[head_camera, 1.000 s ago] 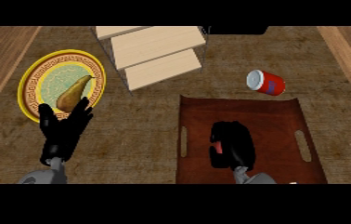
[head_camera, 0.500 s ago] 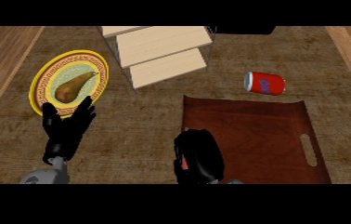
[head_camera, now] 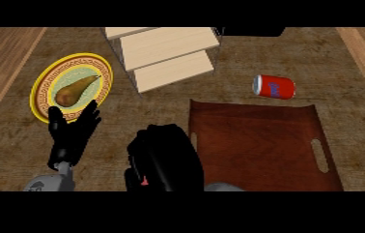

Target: Pick the bell pepper from the tray and place it in the tiered shelf

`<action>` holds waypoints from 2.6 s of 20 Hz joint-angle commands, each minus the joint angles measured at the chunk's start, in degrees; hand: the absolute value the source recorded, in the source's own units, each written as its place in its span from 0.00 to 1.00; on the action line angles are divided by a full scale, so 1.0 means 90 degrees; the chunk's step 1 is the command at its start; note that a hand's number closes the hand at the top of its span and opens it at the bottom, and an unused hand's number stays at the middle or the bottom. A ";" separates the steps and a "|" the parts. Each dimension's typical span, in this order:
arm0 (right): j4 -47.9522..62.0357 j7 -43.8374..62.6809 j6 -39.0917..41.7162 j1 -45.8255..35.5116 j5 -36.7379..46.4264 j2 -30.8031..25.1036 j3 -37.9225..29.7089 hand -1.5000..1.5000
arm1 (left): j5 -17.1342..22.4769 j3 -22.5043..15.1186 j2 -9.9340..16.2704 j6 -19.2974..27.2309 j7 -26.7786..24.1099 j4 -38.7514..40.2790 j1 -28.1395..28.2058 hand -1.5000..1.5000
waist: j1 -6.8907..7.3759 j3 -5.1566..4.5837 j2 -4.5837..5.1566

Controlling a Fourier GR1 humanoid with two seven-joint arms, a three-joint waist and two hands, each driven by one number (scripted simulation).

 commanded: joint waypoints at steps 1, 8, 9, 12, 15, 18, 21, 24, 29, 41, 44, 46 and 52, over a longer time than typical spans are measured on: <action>-0.0872 0.1402 0.0059 -0.1345 -0.0245 0.0009 -0.0384 1.00 | -0.0023 -0.0027 -0.0012 -0.0104 -0.0200 0.0097 0.0152 0.50 | -0.0044 -0.0010 -0.0036; -0.0598 0.1991 0.0904 -0.2987 -0.0802 0.0008 -0.2170 1.00 | -0.0048 -0.0017 -0.0095 0.0061 0.0054 -0.0142 0.0098 0.50 | -0.0116 -0.0001 -0.0006; -0.0321 0.2313 0.0826 -0.3495 -0.0979 0.0008 -0.2068 1.00 | -0.0014 0.0072 -0.0028 0.0014 0.0013 -0.0039 0.0061 0.50 | -0.0086 -0.0005 -0.0008; -0.0018 0.2132 0.1059 -0.3893 -0.1160 0.0007 -0.2978 1.00 | 0.0126 0.0194 0.0065 -0.0162 -0.0009 0.0065 0.0016 0.50 | -0.0117 -0.0004 -0.0001; 0.1043 0.1566 0.0960 -0.4375 -0.1137 0.0007 -0.3578 1.00 | -0.0015 0.0152 0.0077 -0.0135 -0.0175 0.0051 0.0135 0.50 | -0.0077 -0.0005 0.0020; 0.1356 0.1400 0.1079 -0.4749 -0.1142 -0.0025 -0.4016 1.00 | 0.0086 0.0170 -0.0035 -0.0048 0.0076 -0.0160 0.0080 0.50 | -0.0105 -0.0001 0.0008; 0.1980 0.0969 0.1310 -0.5253 -0.1433 -0.0443 -0.4687 1.00 | 0.0035 0.0157 0.0051 -0.0095 0.0143 -0.0188 0.0044 0.50 | -0.0095 0.0000 0.0013; 0.3184 0.0075 0.0907 -0.5443 -0.1122 -0.0382 -0.4632 1.00 | -0.0010 0.0114 0.0056 -0.0108 0.0144 -0.0344 0.0111 0.50 | -0.0028 -0.0002 0.0032; 0.4295 -0.0746 0.0945 -0.5782 -0.1294 -0.0385 -0.4970 1.00 | 0.0011 0.0292 0.0094 -0.0261 -0.0246 0.0308 -0.0114 0.50 | -0.0052 -0.0007 0.0060; 0.6632 -0.2561 0.0552 -0.6266 -0.0765 -0.0688 -0.5188 1.00 | -0.0047 0.0140 0.0003 -0.0233 0.0006 -0.0302 0.0304 0.50 | 0.0069 -0.0003 0.0063; 0.7238 -0.2810 0.0243 -0.6445 -0.0668 -0.0529 -0.5279 1.00 | -0.0015 0.0224 0.0063 -0.0283 0.0056 -0.0114 0.0056 0.50 | 0.0071 -0.0005 0.0078; 0.7560 -0.3165 0.0221 -0.6586 -0.0620 -0.0688 -0.5345 1.00 | -0.0052 0.0155 0.0083 -0.0289 0.0228 -0.0217 0.0000 0.50 | 0.0096 -0.0005 0.0094; 0.8099 -0.3694 -0.0456 -0.6606 -0.0520 -0.0450 -0.5506 1.00 | -0.0194 0.0112 -0.0089 -0.0173 -0.0117 -0.0106 0.0074 0.50 | 0.0119 -0.0007 0.0108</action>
